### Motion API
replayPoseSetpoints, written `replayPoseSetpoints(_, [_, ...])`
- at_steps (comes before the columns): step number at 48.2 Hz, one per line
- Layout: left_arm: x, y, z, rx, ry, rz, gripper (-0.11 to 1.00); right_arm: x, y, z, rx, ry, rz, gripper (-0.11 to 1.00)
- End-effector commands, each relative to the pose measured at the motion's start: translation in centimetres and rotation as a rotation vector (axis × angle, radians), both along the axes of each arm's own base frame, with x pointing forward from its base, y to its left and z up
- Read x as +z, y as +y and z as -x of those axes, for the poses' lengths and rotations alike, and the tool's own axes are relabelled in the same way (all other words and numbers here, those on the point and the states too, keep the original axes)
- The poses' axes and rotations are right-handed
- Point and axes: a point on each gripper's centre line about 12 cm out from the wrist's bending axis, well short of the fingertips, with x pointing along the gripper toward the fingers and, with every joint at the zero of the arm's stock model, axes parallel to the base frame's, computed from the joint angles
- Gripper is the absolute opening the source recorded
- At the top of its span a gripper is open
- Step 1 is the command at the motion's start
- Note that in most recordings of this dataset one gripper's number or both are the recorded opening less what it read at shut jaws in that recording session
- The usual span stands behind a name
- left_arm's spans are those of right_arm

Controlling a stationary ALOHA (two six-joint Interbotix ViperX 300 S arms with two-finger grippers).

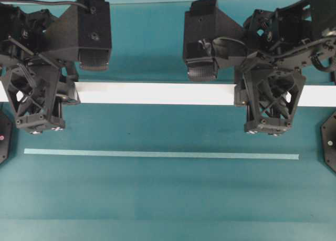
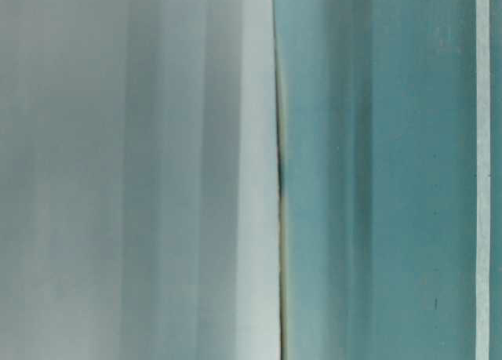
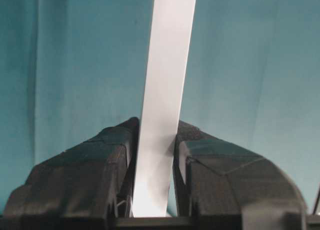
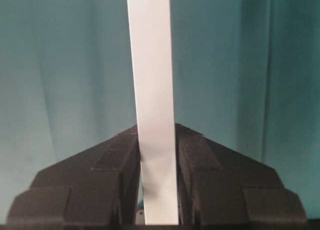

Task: Lift a wooden board with both hands.
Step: 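Hold the board raised with both grippers, then lower the board with both grippers back onto the table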

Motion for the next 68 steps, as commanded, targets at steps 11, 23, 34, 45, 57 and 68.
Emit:
replayPoseSetpoints(11, [1.2,0.2,0.1,0.015,-0.043,0.001,0.18,1.0,0.3,0.2,0.0,-0.04,-0.004,0.21])
replayPoseSetpoints(23, [0.2,0.2,0.0,0.009,-0.02,-0.001,0.18,-0.7,0.1,0.2,-0.004,0.009,0.004,0.21])
replayPoseSetpoints(34, [-3.1,0.2,-0.2,0.008,0.032,0.0,0.18,-4.7,-0.2,0.2,-0.008,0.099,0.012,0.21])
replayPoseSetpoints(45, [-7.7,0.3,-0.4,0.013,0.07,0.003,0.18,-7.7,-0.2,0.1,-0.008,0.112,0.012,0.21])
replayPoseSetpoints(57, [-11.3,0.3,-0.3,0.014,0.104,0.004,0.18,-12.6,-0.2,0.2,-0.01,0.131,0.009,0.21])
replayPoseSetpoints(68, [-14.6,0.4,-0.3,0.015,0.124,0.005,0.18,-15.8,-0.2,0.6,-0.011,0.131,0.008,0.21])
